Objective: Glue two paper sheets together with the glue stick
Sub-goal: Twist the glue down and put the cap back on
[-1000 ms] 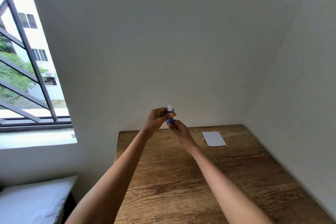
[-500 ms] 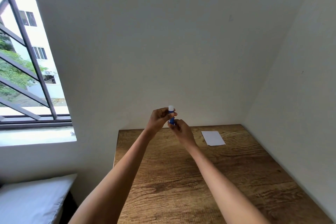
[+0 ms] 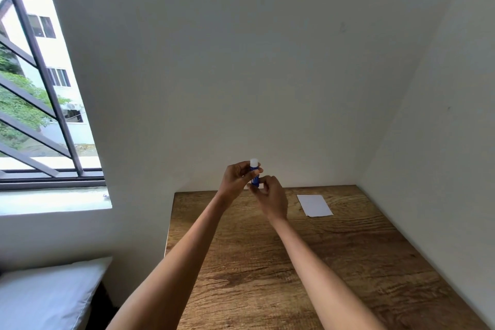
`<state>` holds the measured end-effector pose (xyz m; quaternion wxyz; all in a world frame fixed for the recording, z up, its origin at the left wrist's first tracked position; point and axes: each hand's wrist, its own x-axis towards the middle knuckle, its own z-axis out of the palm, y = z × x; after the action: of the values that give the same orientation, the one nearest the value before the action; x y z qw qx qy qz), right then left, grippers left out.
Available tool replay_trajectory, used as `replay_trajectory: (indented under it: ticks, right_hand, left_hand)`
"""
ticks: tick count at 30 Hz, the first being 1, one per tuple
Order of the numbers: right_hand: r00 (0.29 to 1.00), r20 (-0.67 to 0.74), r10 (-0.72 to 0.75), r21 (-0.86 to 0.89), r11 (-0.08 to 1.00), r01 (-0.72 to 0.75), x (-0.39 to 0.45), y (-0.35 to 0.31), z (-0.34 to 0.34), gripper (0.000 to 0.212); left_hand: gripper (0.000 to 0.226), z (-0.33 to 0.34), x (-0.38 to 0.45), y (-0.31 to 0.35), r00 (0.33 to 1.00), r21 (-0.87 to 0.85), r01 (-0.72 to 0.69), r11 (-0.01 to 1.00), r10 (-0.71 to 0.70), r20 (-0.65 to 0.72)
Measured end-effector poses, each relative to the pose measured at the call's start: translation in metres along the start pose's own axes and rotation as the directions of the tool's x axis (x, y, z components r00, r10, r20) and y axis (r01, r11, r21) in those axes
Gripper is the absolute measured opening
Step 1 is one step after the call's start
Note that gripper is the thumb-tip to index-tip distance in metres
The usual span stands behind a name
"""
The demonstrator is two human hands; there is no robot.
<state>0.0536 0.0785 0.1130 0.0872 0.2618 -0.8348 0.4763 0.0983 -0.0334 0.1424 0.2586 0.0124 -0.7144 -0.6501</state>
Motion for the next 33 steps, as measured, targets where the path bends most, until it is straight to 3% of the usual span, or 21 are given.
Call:
replay_trajectory:
  ticks: [2, 3, 6, 9, 11, 13, 16, 20, 23, 25, 27, 29, 31, 33]
  right_hand:
    - [0.992, -0.097, 0.080, 0.104, 0.992, -0.070, -0.002, -0.003, 0.008, 0.027]
    - [0.992, -0.081, 0.097, 0.169, 0.982, -0.083, -0.002, -0.003, 0.010, 0.027]
    - [0.991, 0.132, 0.028, 0.232, 0.971, -0.059, 0.001, 0.001, 0.003, 0.020]
    - [0.951, 0.300, -0.071, 0.220, 0.976, 0.004, 0.004, 0.005, -0.005, 0.030]
    - [0.965, 0.252, -0.075, 0.127, 0.991, 0.044, 0.005, 0.007, -0.004, 0.026]
    - [0.994, 0.099, -0.046, -0.014, 0.999, 0.047, 0.004, 0.008, 0.001, 0.024]
    - [0.999, -0.035, 0.027, 0.013, 1.000, -0.026, -0.001, 0.006, 0.010, 0.028]
    - [0.984, 0.179, -0.018, 0.157, 0.987, -0.011, 0.002, 0.007, 0.007, 0.018]
    - [0.942, 0.327, -0.075, 0.217, 0.976, 0.003, 0.004, 0.006, 0.000, 0.026]
    - [0.960, 0.269, -0.077, 0.122, 0.992, 0.045, 0.003, 0.007, 0.004, 0.027]
    - [0.994, 0.110, -0.024, -0.005, 1.000, 0.024, 0.001, 0.008, 0.012, 0.024]
    - [0.999, -0.018, 0.049, 0.033, 0.998, -0.049, -0.003, 0.007, 0.019, 0.025]
    - [0.997, 0.018, 0.079, 0.114, 0.990, -0.080, -0.003, 0.009, 0.022, 0.025]
    - [0.986, 0.161, 0.047, 0.204, 0.976, -0.080, -0.001, 0.012, 0.018, 0.017]
  left_hand:
    - [0.017, 0.004, 0.001, 0.001, 1.000, -0.007, 0.000, 1.000, 0.000, 0.004]
    - [0.016, 0.004, 0.001, 0.001, 1.000, -0.007, 0.004, 1.000, -0.004, 0.012]
    - [0.017, -0.002, 0.001, -0.003, 1.000, -0.021, 0.012, 1.000, -0.011, 0.024]
    - [0.021, -0.008, 0.003, -0.006, 0.999, -0.008, 0.020, 1.000, -0.019, 0.028]
    - [0.023, -0.008, 0.004, -0.007, 1.000, -0.003, 0.012, 1.000, -0.012, 0.020]
    - [0.022, -0.005, 0.004, -0.008, 1.000, -0.010, 0.008, 1.000, -0.008, 0.005]
    - [0.020, -0.001, 0.002, -0.012, 1.000, -0.019, 0.016, 1.000, -0.016, 0.009]
    - [0.020, -0.007, 0.003, -0.018, 1.000, -0.017, 0.028, 0.999, -0.028, 0.006]
    - [0.021, -0.014, 0.005, -0.022, 0.998, -0.052, 0.056, 0.997, -0.056, 0.002]
    - [0.021, -0.013, 0.007, -0.022, 0.998, -0.062, 0.061, 0.996, -0.061, 0.007]
    - [0.020, -0.008, 0.008, -0.022, 0.998, -0.066, 0.056, 0.996, -0.056, 0.008]
    - [0.020, -0.003, 0.007, -0.023, 0.998, -0.044, 0.057, 0.997, -0.056, 0.011]
    - [0.019, -0.003, 0.006, -0.025, 0.998, -0.039, 0.064, 0.997, -0.063, 0.023]
    - [0.020, -0.006, 0.005, -0.029, 0.998, -0.048, 0.066, 0.997, -0.065, 0.020]
